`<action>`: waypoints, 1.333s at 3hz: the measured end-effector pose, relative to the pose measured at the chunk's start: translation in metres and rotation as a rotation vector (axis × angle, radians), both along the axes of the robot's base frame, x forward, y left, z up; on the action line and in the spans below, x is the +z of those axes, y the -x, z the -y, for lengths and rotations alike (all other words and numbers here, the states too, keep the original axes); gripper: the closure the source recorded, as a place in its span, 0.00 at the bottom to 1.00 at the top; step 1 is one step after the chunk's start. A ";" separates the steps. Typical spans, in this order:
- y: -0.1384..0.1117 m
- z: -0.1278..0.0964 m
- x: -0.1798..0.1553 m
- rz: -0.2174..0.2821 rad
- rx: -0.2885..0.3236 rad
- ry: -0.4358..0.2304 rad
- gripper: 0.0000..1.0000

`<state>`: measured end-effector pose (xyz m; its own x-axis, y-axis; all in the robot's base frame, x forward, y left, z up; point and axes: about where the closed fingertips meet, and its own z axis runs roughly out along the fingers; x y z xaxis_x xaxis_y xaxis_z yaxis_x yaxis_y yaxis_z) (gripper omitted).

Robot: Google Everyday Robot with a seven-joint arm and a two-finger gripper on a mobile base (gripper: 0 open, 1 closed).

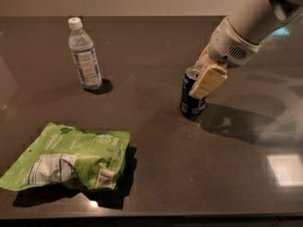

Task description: Move pepsi can near blue plastic bottle

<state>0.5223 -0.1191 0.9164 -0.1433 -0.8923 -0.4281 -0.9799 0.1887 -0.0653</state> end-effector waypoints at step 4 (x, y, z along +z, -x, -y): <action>-0.075 -0.114 0.020 -0.005 0.086 -0.102 1.00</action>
Offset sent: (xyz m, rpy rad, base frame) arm 0.0694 0.0767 0.0265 0.0763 0.0152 0.0302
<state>0.5971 -0.0054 0.9360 -0.0702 -0.8534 -0.5165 -0.9930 0.1091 -0.0453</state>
